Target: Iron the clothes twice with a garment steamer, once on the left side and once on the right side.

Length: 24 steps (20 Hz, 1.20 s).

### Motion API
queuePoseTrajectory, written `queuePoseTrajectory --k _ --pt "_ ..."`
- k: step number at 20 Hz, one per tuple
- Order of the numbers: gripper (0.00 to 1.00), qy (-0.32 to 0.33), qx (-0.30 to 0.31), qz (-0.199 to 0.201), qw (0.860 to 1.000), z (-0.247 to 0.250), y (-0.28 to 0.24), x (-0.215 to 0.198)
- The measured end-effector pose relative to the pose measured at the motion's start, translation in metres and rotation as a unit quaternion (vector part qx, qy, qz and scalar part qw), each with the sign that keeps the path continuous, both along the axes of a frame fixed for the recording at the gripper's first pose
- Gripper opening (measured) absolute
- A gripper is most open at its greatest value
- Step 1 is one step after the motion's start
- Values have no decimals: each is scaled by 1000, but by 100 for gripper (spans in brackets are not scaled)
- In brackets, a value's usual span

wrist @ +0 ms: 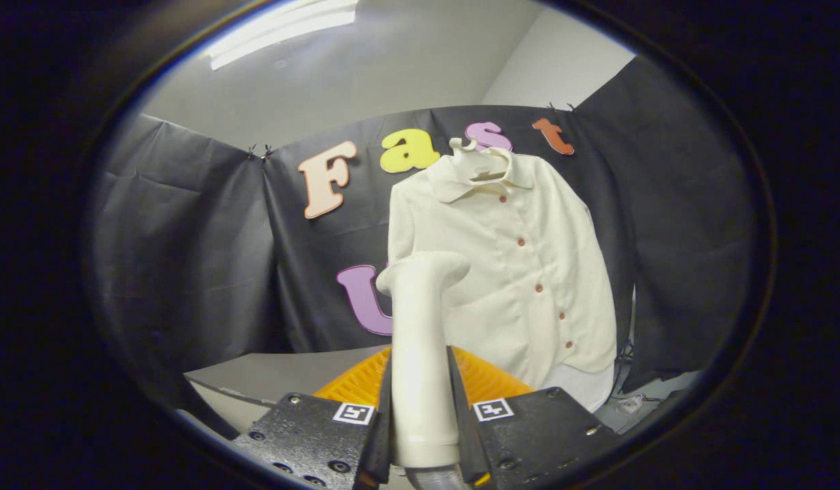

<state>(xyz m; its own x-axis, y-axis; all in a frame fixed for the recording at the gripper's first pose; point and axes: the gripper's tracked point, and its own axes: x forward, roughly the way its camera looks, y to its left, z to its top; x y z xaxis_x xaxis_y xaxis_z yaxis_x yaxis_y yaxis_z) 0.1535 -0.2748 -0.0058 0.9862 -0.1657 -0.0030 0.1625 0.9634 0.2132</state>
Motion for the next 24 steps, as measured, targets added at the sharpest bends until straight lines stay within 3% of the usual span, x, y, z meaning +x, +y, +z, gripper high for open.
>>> queuePoseTrajectory --k 11,17,24 --pt "38 -63 -11 -7 998 43 -57 71" --pt "39 -59 -23 1 998 24 -60 109" --pt "38 -47 1 16 999 -6 -63 108"
